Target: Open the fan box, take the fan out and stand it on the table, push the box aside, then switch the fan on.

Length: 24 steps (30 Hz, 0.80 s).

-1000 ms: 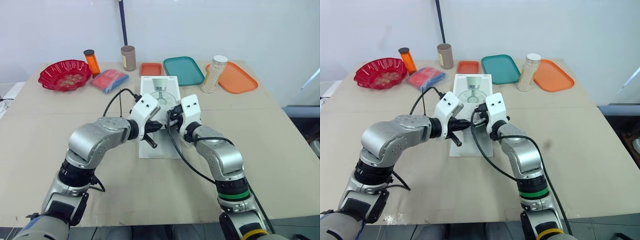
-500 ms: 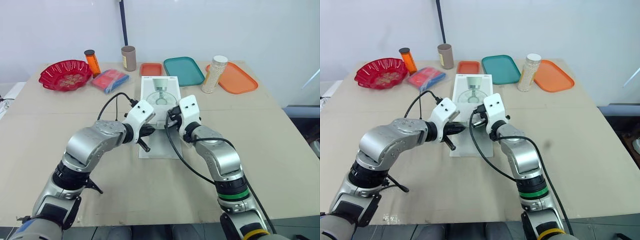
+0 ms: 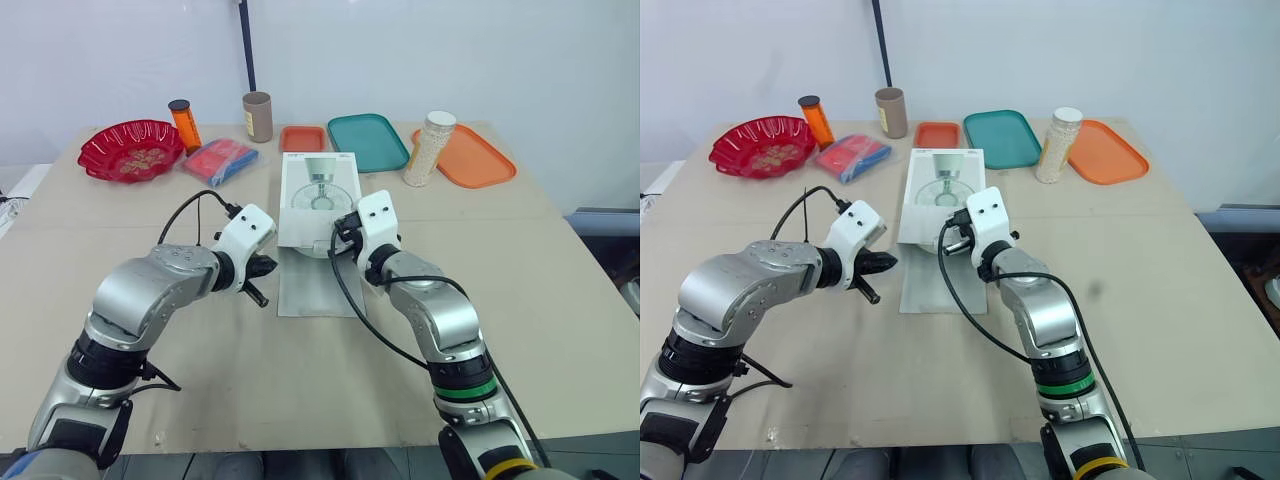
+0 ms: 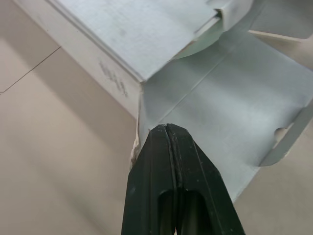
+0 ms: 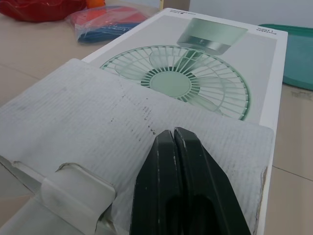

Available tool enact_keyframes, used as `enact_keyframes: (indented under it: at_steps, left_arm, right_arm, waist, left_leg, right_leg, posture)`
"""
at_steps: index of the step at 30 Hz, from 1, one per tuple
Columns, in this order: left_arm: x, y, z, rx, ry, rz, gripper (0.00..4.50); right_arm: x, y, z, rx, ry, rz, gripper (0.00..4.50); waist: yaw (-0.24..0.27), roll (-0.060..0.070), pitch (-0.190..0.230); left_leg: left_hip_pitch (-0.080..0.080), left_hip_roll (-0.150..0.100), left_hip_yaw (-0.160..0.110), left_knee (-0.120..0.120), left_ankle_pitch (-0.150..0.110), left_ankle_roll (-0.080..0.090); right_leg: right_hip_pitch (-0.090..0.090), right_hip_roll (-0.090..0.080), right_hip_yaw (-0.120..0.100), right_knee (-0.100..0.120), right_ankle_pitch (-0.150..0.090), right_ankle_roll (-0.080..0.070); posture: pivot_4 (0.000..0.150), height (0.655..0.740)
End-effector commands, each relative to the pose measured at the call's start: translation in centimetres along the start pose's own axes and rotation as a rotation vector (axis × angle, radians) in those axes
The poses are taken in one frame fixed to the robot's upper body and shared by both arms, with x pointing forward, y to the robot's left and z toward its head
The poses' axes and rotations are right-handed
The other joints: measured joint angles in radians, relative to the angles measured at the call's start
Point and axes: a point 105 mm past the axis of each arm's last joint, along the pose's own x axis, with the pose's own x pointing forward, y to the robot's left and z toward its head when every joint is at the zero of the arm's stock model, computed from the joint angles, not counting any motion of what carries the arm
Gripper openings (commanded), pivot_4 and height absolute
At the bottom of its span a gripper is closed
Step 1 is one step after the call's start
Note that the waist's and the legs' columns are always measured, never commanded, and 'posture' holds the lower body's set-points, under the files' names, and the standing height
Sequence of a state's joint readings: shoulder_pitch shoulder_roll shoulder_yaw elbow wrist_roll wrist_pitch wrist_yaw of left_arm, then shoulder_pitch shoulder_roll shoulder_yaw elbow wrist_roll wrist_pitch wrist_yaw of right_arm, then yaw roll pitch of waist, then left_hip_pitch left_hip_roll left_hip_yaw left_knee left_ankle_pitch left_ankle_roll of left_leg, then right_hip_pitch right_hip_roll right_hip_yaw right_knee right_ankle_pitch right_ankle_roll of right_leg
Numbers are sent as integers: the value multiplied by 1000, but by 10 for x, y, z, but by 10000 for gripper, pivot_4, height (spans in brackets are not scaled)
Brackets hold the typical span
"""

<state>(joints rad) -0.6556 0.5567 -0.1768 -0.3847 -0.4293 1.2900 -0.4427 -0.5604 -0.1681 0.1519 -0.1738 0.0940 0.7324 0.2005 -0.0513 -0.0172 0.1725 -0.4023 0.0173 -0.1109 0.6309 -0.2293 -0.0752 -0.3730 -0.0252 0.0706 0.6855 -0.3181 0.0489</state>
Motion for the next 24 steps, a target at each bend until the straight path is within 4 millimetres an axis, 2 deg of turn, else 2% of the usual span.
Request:
enact_keyframes:
  at_steps: [1, 8, 18, 24]
  left_arm:
    - [4, 11, 6, -18, -46, 54, 0]
    - [28, 19, 12, -24, -78, 92, 0]
    - [30, 33, 13, -7, -88, 119, 0]
    - [36, 25, 24, 24, -130, 70, 0]
  right_arm:
    - [-1, 3, -11, -12, 36, 8, 301]
    - [-1, 5, -11, -16, 36, 16, 301]
    - [-2, 6, -16, -24, 43, 11, 301]
    - [-2, 9, -19, -29, 55, 24, 301]
  waist:
    - [0, 0, 0]
    - [3, 0, 0]
    - [3, 0, 0]
    - [3, -1, -1]
  left_leg:
    - [0, 0, 0, 0, 0, 0]
    - [0, 0, 0, 0, 0, 0]
    - [0, 0, 0, 0, 0, 0]
    - [0, 0, 0, 0, 0, 0]
  right_leg:
    - [0, 0, 0, 0, 0, 0]
    - [0, 0, 0, 0, 0, 0]
    - [0, 0, 0, 0, 0, 0]
    - [0, 0, 0, 0, 0, 0]
  posture:
    - [1500, 7400]
    - [1500, 7400]
    - [1500, 7400]
    - [1500, 7400]
